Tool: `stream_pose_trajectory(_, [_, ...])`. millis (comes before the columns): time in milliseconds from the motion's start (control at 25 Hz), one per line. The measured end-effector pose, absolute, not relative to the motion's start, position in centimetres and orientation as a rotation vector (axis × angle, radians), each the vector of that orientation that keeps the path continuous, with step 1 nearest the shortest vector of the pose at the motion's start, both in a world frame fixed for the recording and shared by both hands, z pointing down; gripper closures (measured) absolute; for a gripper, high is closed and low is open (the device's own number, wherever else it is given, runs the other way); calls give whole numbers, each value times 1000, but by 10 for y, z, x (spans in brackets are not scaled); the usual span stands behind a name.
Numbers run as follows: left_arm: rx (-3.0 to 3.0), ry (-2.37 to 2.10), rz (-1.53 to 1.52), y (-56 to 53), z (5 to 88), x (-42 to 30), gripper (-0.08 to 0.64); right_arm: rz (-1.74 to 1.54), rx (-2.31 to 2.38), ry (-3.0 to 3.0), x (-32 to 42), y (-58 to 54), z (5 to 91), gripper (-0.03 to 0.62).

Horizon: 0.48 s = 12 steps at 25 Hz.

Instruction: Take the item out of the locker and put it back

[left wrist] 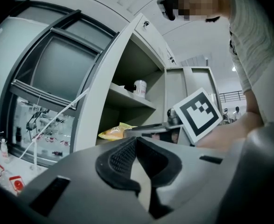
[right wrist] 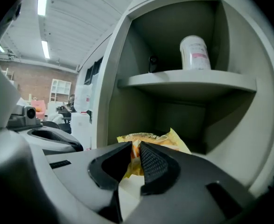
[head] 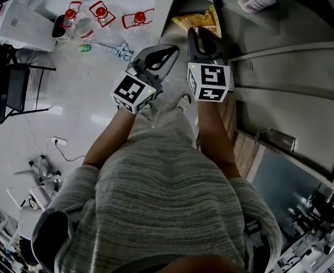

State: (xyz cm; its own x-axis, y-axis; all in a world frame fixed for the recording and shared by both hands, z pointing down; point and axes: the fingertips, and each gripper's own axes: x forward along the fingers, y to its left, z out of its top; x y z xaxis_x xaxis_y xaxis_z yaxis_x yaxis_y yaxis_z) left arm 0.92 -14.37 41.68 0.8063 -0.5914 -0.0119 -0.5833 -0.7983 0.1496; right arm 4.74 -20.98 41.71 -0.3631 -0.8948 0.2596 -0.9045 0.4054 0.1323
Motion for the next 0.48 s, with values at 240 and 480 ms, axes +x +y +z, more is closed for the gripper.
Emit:
stream_pose_trajectory(240, [2877,-906,-110,-140,407,15,552,3,1642,-2403,59,-191,385,530])
stream_pose_trajectory(480, [2898,-881,-116,-134,401,19,552,-21,1693,-2423,64,-172,365,531])
